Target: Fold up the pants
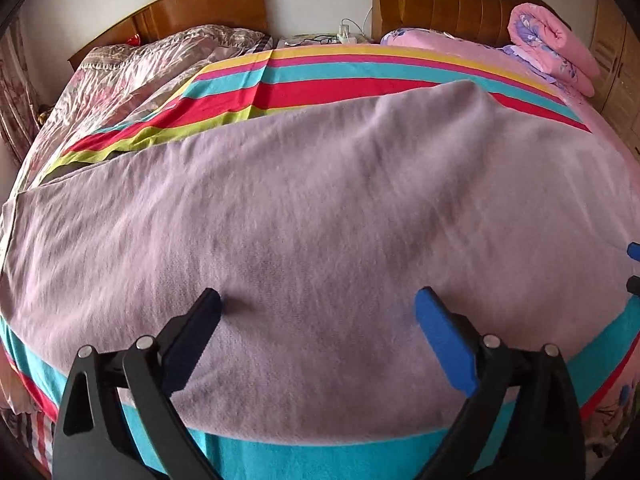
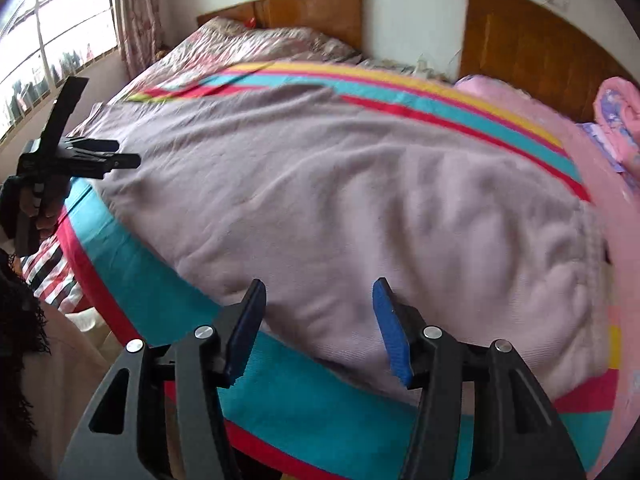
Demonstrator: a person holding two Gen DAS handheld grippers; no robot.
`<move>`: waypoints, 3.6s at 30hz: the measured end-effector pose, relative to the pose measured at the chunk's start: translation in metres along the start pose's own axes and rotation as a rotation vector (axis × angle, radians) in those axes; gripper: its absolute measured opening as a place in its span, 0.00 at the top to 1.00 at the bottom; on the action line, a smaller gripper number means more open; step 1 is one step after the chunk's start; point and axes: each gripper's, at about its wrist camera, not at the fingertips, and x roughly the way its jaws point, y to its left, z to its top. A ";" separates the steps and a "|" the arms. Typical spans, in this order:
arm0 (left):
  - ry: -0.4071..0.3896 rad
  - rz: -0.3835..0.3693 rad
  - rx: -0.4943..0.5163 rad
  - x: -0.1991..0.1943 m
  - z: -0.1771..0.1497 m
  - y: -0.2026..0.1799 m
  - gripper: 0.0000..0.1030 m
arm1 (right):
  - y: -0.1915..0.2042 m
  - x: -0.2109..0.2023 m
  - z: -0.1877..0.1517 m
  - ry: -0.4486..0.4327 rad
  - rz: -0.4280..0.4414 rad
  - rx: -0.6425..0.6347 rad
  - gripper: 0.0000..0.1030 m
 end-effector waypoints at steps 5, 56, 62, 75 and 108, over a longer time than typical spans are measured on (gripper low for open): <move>-0.077 -0.095 0.143 -0.028 0.016 -0.050 0.05 | -0.063 -0.022 -0.016 -0.020 -0.169 0.168 0.43; -0.192 -0.057 0.003 0.034 0.128 -0.040 0.01 | -0.047 0.052 0.131 -0.042 -0.110 0.152 0.18; -0.126 0.168 -0.058 0.017 0.074 0.024 0.01 | 0.093 0.104 0.157 0.030 0.066 -0.103 0.16; -0.038 0.226 -0.203 0.017 0.004 0.121 0.01 | 0.159 0.128 0.137 0.131 0.055 -0.116 0.14; -0.416 -0.272 -1.108 -0.081 -0.127 0.326 0.27 | 0.158 0.079 0.118 0.058 0.075 -0.083 0.11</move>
